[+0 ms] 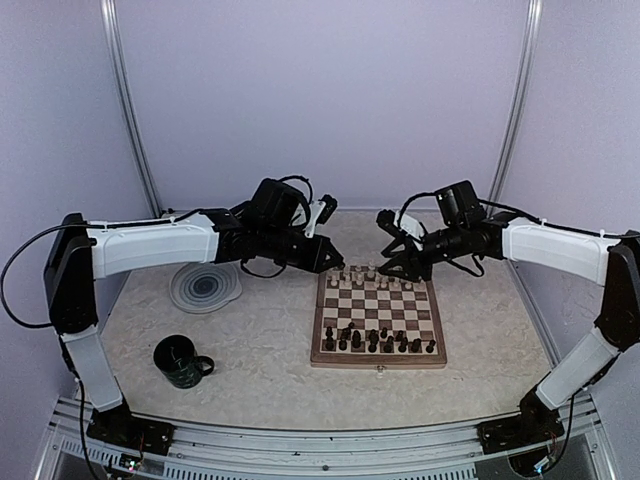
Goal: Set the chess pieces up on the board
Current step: Pass from the right arm to the left, then place the rook on the chessboard.
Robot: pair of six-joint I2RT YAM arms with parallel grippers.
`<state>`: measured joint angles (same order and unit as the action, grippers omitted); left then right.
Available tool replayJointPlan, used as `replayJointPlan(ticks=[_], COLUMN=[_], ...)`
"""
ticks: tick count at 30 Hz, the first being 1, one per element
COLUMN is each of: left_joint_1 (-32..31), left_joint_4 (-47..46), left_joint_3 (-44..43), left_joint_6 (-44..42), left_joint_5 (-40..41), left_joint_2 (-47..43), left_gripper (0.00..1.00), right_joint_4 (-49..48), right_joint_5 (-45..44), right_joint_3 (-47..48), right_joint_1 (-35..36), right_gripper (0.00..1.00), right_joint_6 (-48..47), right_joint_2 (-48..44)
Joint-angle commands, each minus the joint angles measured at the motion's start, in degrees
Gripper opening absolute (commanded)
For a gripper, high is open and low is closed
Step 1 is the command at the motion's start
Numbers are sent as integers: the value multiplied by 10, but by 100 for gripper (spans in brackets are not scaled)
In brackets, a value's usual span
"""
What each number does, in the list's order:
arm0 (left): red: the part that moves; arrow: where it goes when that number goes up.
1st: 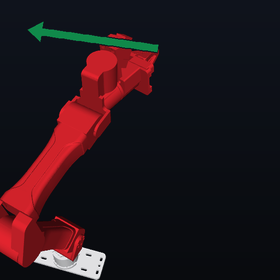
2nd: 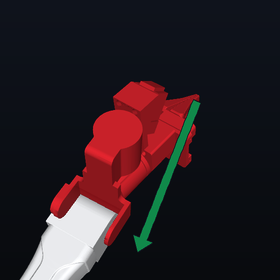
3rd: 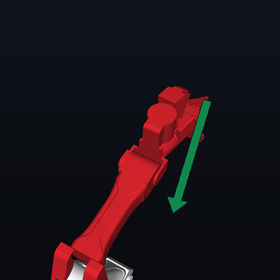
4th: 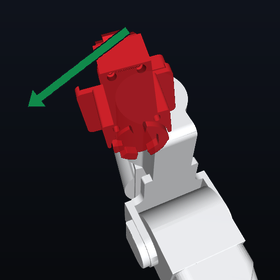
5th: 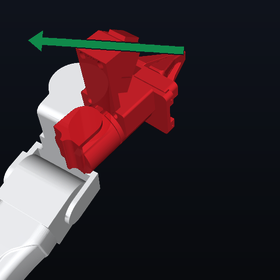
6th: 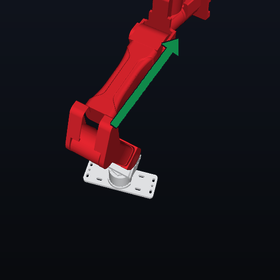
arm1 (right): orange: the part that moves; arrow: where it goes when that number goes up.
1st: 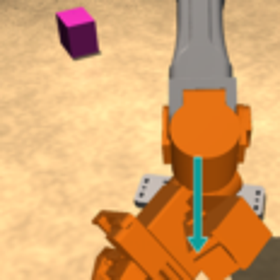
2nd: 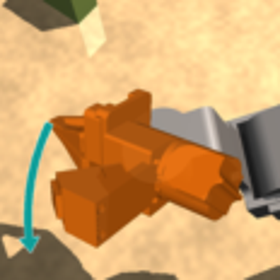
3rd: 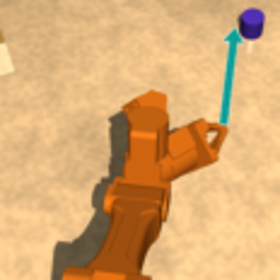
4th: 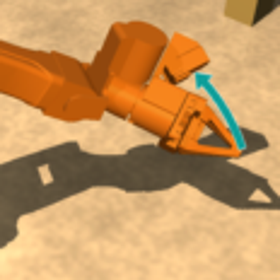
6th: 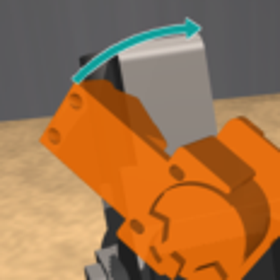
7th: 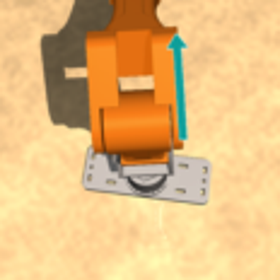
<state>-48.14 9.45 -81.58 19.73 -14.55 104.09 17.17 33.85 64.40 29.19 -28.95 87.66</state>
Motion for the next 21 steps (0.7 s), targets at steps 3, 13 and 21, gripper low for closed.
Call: replayJointPlan(ticks=[3, 13, 21], left_joint_1=[0, -10, -15], left_joint_4=[205, 217, 223], left_joint_3=[-43, -74, -104], left_joint_6=[-101, -110, -116], left_joint_5=[90, 88, 86], left_joint_2=[57, 117, 150], left_gripper=[10, 9, 11], right_joint_4=[35, 61, 76], right_joint_5=[-9, 8, 14], right_joint_3=[-5, 17, 24], right_joint_1=[-2, -1, 0], right_gripper=[46, 43, 42], right_joint_6=[-32, -46, -61], right_joint_2=[25, 71, 91])
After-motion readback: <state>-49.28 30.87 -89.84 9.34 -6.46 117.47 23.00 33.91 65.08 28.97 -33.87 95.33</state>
